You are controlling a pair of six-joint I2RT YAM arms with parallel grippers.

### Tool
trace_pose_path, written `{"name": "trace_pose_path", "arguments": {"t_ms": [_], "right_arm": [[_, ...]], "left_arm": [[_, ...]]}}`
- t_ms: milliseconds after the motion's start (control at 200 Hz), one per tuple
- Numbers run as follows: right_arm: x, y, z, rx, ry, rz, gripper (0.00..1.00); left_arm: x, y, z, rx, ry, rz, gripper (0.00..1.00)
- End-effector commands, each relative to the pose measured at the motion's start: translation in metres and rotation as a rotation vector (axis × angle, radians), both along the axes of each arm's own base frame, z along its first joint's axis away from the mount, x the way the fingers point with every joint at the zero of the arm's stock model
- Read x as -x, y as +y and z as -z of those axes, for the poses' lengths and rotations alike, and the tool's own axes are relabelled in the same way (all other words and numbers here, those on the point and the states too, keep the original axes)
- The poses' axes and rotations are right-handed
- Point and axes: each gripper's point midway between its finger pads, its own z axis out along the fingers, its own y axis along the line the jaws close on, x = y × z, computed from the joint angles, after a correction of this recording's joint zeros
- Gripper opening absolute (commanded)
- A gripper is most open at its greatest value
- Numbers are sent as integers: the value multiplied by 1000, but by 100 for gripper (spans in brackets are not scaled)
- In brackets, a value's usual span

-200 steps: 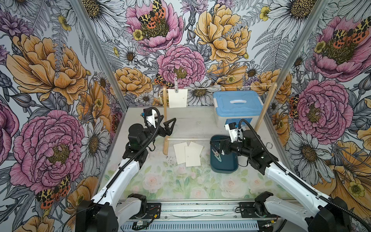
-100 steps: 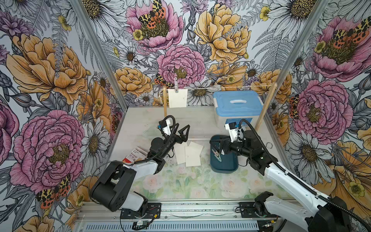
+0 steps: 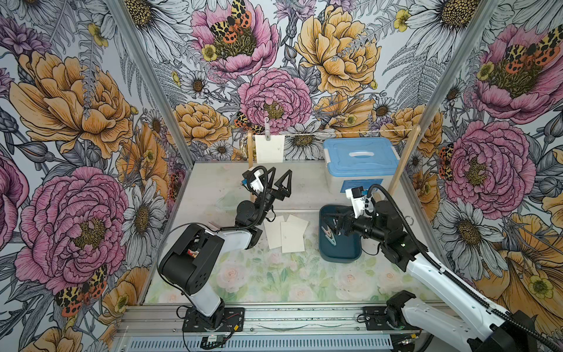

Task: Remove the postcards from the strings
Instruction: Pinch the postcard on the clothesline.

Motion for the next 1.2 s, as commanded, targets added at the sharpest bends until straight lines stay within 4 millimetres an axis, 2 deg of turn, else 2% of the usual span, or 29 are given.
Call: {"name": "trace_pose_path", "arguments": {"t_ms": [0, 225, 445, 550, 786, 981, 1196], "right_arm": [[3, 4, -12, -10, -49, -28, 97], [4, 5, -14, -14, -54, -32, 97], [4, 5, -11, -17, -49, -29, 97], [3, 5, -8, -19, -45, -29, 97], [1, 8, -5, -22, -38, -35, 96], [1, 8, -1, -19, -32, -32, 96], [1, 10, -4, -27, -40, -34, 96]], "left_arm": [[-7, 14, -15, 44, -52, -60, 99], [-19, 18, -19, 65, -56, -72, 99], [-13, 9, -43, 67, -119, -17, 98], [-4, 3, -46, 65, -127, 4, 95], [13, -5, -39, 53, -112, 42, 81], [28, 2, -41, 59, -111, 47, 70], [38, 14, -45, 66, -118, 75, 44]]}}
